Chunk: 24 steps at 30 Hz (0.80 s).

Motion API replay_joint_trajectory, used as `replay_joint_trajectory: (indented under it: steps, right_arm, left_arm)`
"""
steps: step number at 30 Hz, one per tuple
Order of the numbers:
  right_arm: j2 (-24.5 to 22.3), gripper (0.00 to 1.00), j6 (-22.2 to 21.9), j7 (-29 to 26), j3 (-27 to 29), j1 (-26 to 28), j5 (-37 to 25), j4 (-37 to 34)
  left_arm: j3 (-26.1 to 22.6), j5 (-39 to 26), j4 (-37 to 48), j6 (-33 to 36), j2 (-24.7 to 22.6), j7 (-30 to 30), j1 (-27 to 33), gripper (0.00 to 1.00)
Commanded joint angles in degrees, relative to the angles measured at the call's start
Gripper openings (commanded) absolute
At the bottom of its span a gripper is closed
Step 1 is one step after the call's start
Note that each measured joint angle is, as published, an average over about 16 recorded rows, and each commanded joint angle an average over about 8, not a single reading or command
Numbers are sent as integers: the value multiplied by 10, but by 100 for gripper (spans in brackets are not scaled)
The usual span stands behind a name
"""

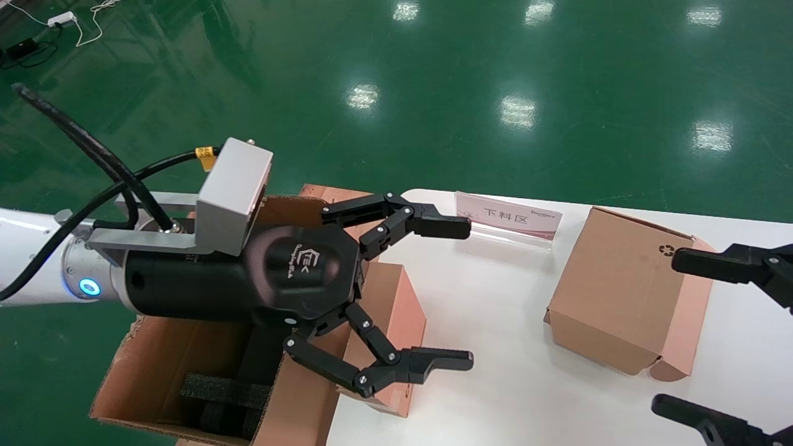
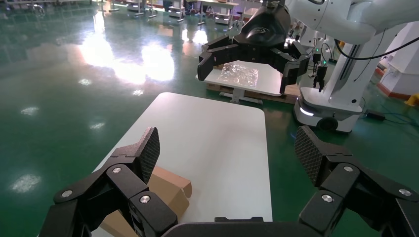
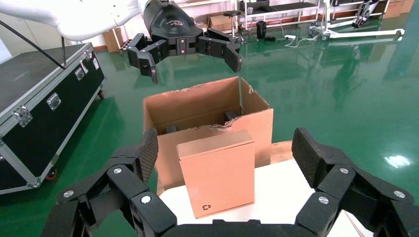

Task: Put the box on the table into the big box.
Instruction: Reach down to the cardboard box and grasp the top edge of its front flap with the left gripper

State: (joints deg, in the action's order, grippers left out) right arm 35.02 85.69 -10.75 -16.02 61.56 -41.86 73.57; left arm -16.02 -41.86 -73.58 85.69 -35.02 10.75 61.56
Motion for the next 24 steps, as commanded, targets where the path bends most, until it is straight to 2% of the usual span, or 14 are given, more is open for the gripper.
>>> replay_joint_trajectory:
  steps: [1,17,24]
  right_arm:
    - [0,100,0,0,0,0,0,0]
    - [0,100,0,0,0,0,0,0]
    - [0,100,0,0,0,0,0,0]
  left_arm:
    - [0,0,0,0,0,0,0,100]
    - [-1,-2,0,0,1,0,1,100]
    - [-15,-36,-8,-9,17,13,17,100]
